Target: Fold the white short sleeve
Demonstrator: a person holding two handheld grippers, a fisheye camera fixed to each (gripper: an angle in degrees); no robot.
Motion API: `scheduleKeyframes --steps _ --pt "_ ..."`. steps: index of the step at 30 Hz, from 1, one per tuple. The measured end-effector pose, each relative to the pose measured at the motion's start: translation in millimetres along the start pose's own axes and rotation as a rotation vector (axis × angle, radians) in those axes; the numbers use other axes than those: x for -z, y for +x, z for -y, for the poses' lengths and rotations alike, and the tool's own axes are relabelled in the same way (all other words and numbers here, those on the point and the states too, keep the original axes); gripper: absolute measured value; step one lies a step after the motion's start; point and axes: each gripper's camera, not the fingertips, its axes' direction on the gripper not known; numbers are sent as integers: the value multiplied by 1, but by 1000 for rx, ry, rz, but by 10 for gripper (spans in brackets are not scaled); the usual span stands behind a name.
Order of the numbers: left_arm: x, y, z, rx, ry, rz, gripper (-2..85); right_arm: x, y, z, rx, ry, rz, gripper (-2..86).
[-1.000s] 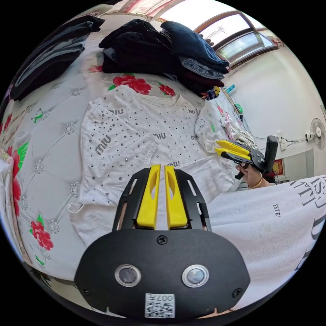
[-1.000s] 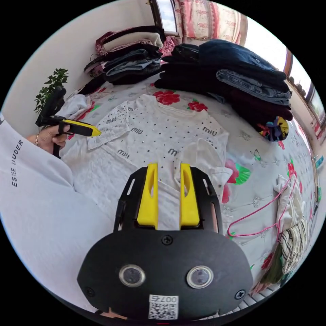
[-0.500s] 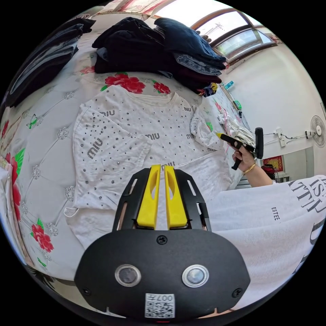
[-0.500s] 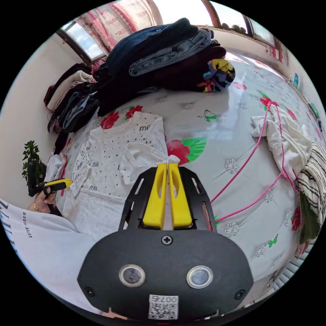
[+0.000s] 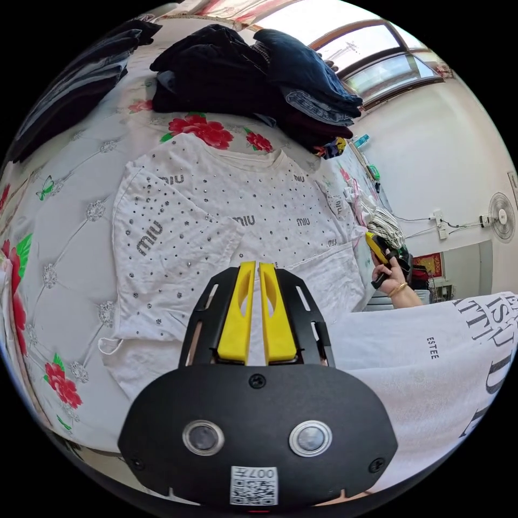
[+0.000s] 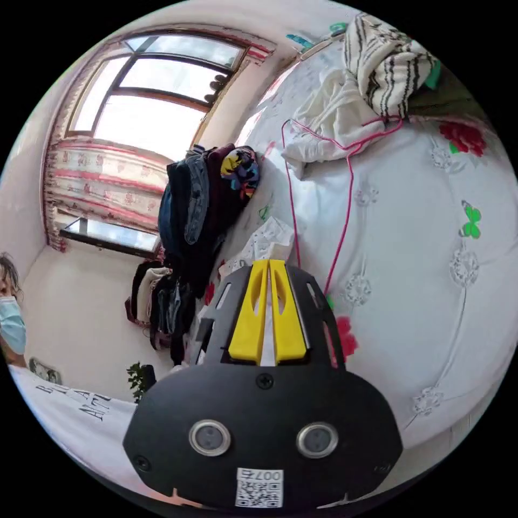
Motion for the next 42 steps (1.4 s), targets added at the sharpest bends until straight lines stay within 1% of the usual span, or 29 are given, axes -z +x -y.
scheduleKeyframes --steps 1,2,3,4,5,6,8,10,11,12,15,17,21,24,25,26,27,28,31,33,35,37,40,42 --pt "0 2 1 -13 -7 6 -9 -5 -30 4 147 -54 1 -2" --pt "1 3 3 -18 -11 12 -9 -13 -68 2 349 -142 -24 -2" --pt "1 3 3 -19 -10 13 -9 -19 -87 -3 459 -195 -47 -2" --pt "2 3 4 -19 -5 10 -9 -33 -120 -20 664 -303 -95 -1" --pt "2 2 4 -15 -3 4 -9 -49 -142 -43 824 -426 -115 0" --pt "1 2 4 -12 -3 1 -9 -58 -149 -55 879 -492 -120 1" --pt "-1 3 3 -1 -4 -6 -9 -93 -155 -102 998 -717 -169 7" --pt "-2 5 2 6 -5 -10 -9 -110 -153 -125 1013 -822 -178 15" --pt "-1 7 0 6 -3 -8 -9 -113 -155 -131 1013 -837 -163 22" --pt "0 8 -2 5 -2 -5 -9 -114 -157 -131 1007 -824 -161 26" --pt "4 9 -9 3 -7 26 -9 -110 -170 -113 980 -690 -160 41" --pt "5 5 -15 31 -12 36 -9 -119 -178 -94 964 -590 -222 51" --pt "9 -2 -20 86 5 30 -8 -163 -185 -82 961 -564 -282 59" --pt "15 -1 -22 109 29 32 -4 -221 -178 -92 976 -649 -401 60" --pt "20 0 -23 114 38 37 2 -223 -180 -95 1016 -581 -397 61" --pt "26 2 -25 116 40 46 10 -224 -180 -94 1007 -548 -416 62" --pt "31 3 -28 113 43 54 15 -226 -180 -91 973 -572 -436 62" --pt "41 4 -35 103 52 78 25 -224 -180 -84 910 -614 -428 61" --pt "72 -2 -67 125 70 175 43 -171 -174 -75 857 -528 -312 62" --pt "89 -14 -94 189 83 203 48 -135 -161 -72 813 -517 -309 63" --pt "105 -32 -132 285 81 203 56 -89 -132 -72 740 -537 -361 64" --pt "111 -40 -156 328 67 188 65 -61 -109 -76 681 -573 -419 65" --pt "107 -41 -179 335 3 182 76 -31 -77 -91 601 -642 -494 61" --pt "96 -39 -181 321 -47 187 75 -27 -66 -101 577 -669 -504 53"
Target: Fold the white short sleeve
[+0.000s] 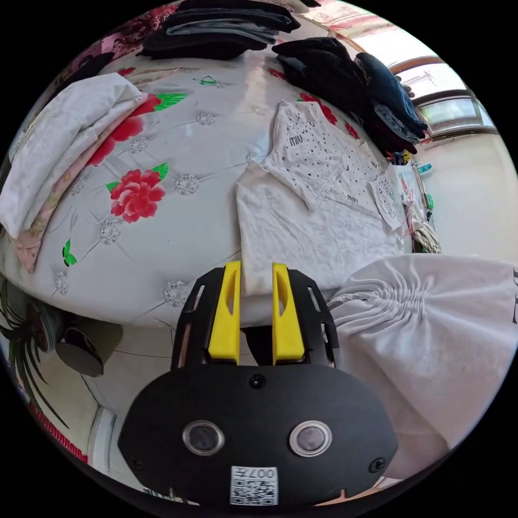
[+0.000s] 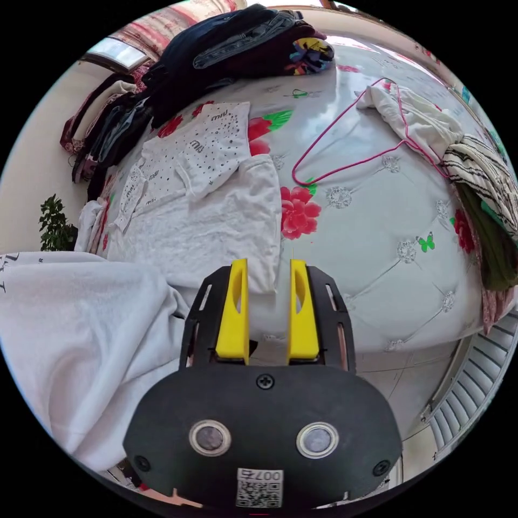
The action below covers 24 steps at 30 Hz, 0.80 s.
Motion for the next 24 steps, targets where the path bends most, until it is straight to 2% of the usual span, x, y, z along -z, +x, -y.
scheduleKeyframes --steps 4,6,9,12,14,18,20,24 --pt "-10 17 5 -48 -24 119 10 -23 -12 0 28 -32 -6 25" --pt "-6 19 9 -95 -52 99 0 -28 -17 4 67 -56 -35 14" --pt "15 4 11 -100 -43 -34 -7 -20 -7 8 91 -44 20 5" --pt "53 -15 17 -115 34 -172 -8 6 21 11 33 26 173 1" --pt "83 -25 33 -154 101 -327 -9 27 46 21 -31 118 337 0" --pt "111 -42 87 -135 185 -492 -8 47 64 62 -55 224 479 -1" --pt "116 -58 138 -45 253 -585 -6 54 71 105 -57 294 536 1" --pt "113 -69 210 131 409 -593 11 52 69 180 -81 417 552 10"
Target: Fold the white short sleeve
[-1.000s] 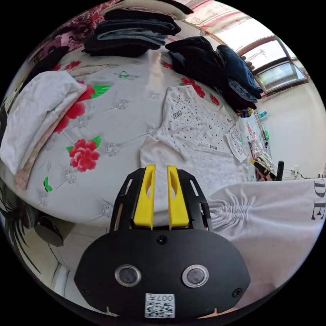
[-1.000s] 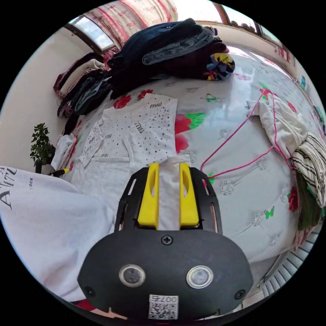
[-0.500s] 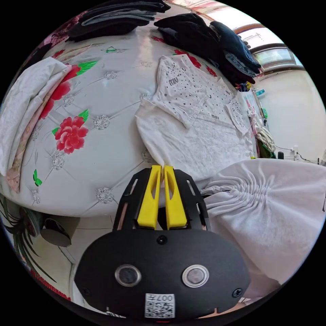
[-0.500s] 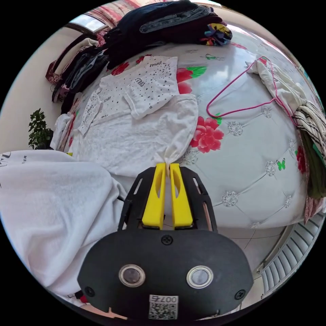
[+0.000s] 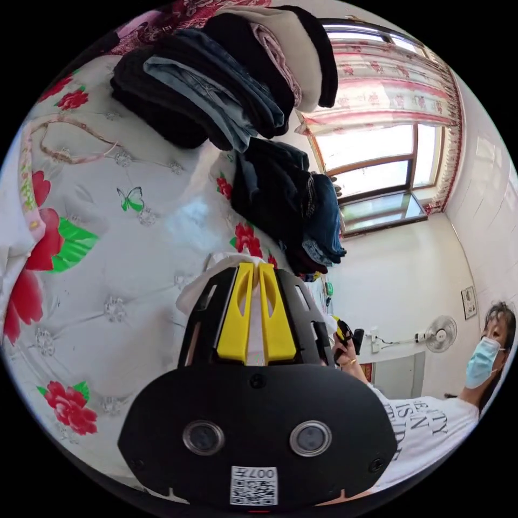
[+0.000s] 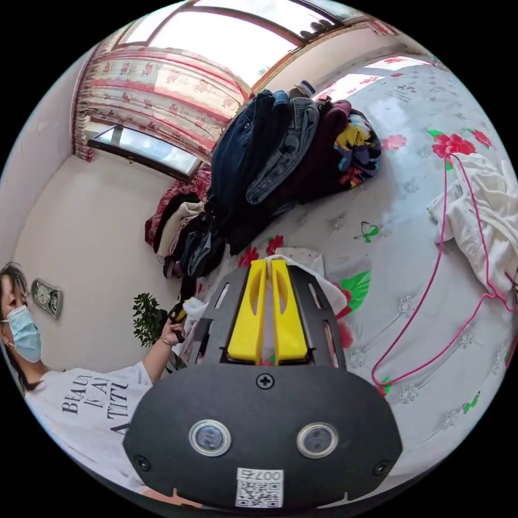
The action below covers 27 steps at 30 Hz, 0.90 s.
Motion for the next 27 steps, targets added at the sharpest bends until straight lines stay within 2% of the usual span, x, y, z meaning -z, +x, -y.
scheduleKeyframes --steps 2,4,6,10,16,21,25,27 --pt "-21 -8 25 61 53 75 49 -32 9 30 -28 24 -104 22" --pt "-25 -10 33 85 84 59 67 -55 19 38 -64 -28 -167 30" --pt "-20 -9 32 70 105 63 73 -66 27 31 -51 -58 -193 36" --pt "5 -17 -4 31 36 188 76 -66 58 -21 -103 -62 -247 51" --pt "33 -39 -70 134 -31 213 87 -77 112 -78 -341 -51 -126 69" --pt "14 -43 -55 153 -48 145 99 -114 120 -56 -366 -18 -59 58" --pt "17 -62 -36 260 -5 101 19 -128 123 -39 -401 -13 -96 33" --pt "23 -65 -41 252 -14 92 7 -123 122 -43 -388 12 -71 27"
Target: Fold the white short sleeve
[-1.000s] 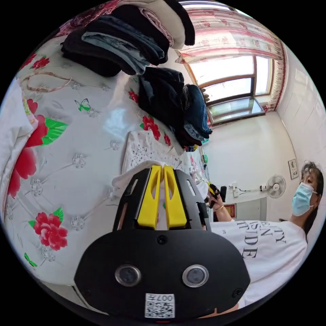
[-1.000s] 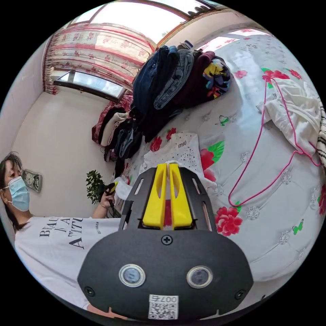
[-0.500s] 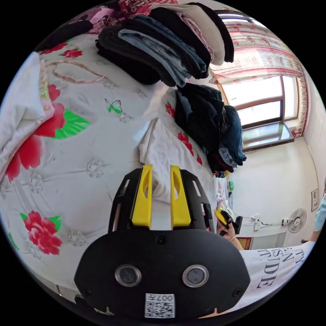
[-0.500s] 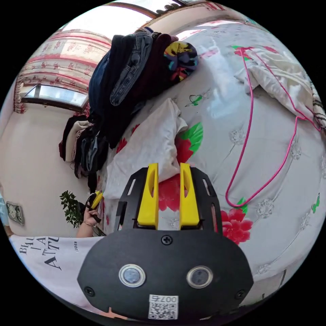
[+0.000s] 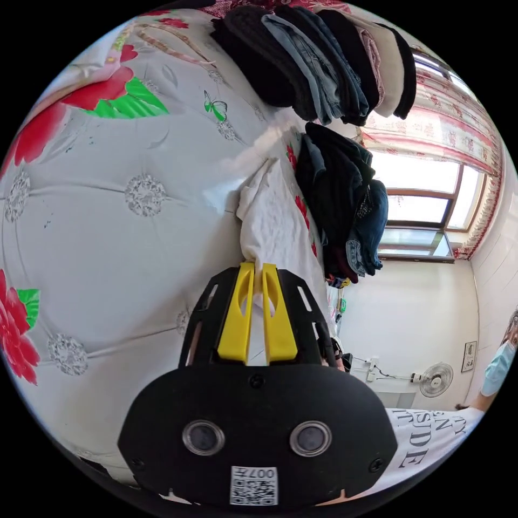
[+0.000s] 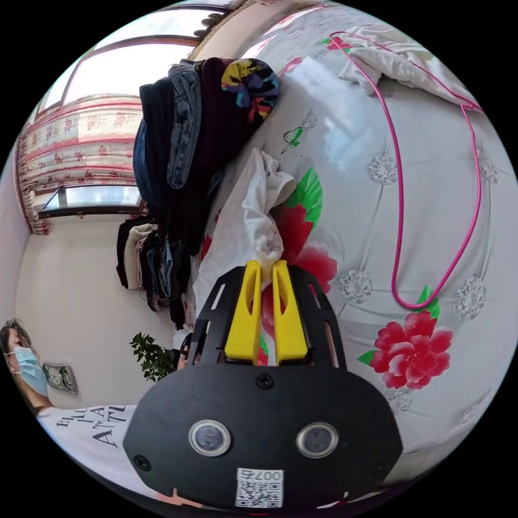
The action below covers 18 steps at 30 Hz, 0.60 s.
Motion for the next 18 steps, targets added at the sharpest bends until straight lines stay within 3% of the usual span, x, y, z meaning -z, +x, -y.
scheduleKeyframes --steps 7,9,14,18 --pt "12 -26 -52 12 -90 -34 -3 -1 2 -11 -33 50 -55 14" --pt "17 -26 -55 13 -85 -37 -5 -10 -44 -2 118 59 -60 14" --pt "24 -22 -49 -31 -116 -24 -5 -96 -235 -23 844 -127 -151 20" --pt "32 -28 -54 -23 -103 -56 3 -181 -294 -83 1091 -317 -64 30"
